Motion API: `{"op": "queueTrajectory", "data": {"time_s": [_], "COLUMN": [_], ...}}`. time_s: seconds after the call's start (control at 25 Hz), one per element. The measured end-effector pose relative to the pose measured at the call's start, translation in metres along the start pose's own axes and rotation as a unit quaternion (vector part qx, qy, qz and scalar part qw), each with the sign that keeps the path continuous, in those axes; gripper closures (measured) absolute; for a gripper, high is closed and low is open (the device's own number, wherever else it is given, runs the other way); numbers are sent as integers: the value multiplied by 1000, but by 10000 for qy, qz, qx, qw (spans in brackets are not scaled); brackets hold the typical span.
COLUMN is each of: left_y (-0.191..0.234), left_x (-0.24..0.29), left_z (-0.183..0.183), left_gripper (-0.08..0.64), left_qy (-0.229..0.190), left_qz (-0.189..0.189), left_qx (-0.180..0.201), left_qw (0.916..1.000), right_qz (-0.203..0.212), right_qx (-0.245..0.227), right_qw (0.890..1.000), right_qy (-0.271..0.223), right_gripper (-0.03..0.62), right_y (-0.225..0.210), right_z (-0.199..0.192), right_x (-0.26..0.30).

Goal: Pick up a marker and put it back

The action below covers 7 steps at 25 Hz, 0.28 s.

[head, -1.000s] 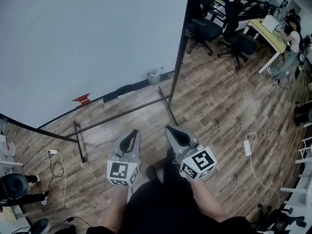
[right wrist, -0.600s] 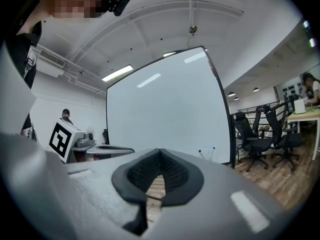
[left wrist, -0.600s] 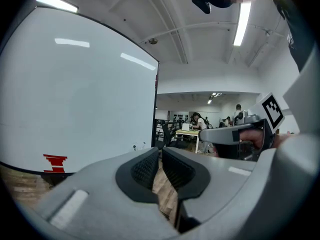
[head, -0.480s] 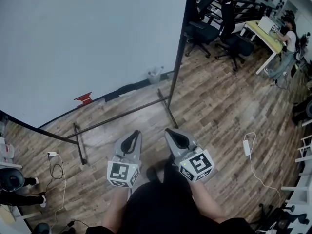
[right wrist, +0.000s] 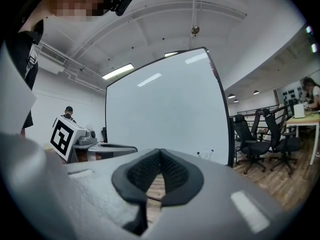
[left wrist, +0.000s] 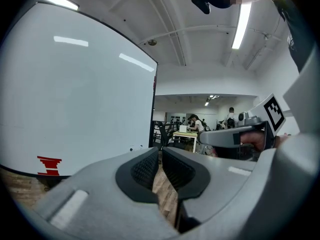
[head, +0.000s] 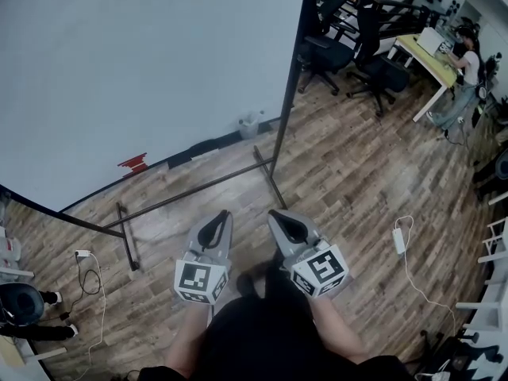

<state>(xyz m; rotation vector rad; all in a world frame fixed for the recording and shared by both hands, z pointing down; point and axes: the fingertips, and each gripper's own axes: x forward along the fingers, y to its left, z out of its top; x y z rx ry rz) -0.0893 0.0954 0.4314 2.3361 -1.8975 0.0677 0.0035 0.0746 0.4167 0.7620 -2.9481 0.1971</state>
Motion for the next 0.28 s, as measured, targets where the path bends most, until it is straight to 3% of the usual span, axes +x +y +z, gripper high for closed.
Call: {"op": "queueTrajectory", "data": {"time_s": [0.28], "left_y": [-4], "left_x": [2], "left_z": [1], "left_gripper": [529], "left_qy": [25], "left_qz": [-54], "left_qx": [-5], "left_qw": [10000], "right_qz": [-64], "right_qx": [1], "right_qw": [10000], "right_qy": [25], "right_gripper": [591], "right_y": [-4], "right_z": [0], "right_x": [-4]}}
